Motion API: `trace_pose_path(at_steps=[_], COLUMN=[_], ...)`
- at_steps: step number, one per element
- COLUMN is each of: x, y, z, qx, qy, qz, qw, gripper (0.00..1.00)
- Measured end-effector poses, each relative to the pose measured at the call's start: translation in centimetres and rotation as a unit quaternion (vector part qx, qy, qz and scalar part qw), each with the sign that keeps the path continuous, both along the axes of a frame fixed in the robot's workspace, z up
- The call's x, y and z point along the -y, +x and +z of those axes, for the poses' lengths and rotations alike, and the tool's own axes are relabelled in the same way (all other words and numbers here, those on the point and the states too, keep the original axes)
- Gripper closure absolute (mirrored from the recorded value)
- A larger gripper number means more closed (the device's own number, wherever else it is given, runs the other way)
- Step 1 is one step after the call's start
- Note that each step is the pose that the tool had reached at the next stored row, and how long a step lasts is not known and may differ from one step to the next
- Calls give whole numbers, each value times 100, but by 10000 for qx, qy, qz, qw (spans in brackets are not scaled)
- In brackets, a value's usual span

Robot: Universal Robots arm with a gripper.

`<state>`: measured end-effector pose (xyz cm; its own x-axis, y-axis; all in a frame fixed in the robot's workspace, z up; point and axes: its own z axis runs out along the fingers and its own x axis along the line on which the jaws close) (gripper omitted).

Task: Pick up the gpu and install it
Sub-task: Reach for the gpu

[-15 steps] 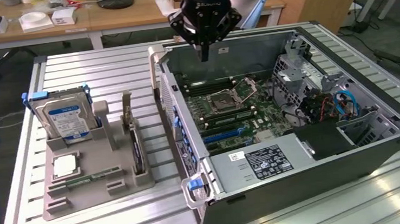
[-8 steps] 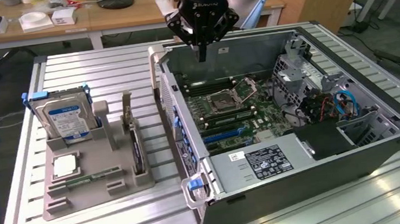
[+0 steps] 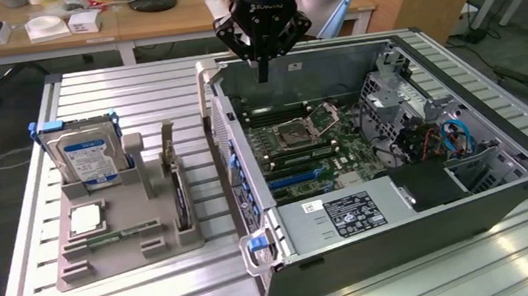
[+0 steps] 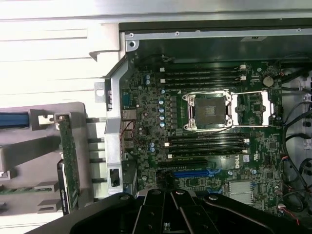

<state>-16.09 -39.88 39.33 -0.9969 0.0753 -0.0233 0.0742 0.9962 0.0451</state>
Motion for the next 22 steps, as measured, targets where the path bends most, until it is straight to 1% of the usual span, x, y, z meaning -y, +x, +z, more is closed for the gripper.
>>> trace_pose_path(at_steps=[22], x=[0], y=[-179], z=[0], qx=[0], qy=[0], qz=[0], qw=[10000], gripper=[90])
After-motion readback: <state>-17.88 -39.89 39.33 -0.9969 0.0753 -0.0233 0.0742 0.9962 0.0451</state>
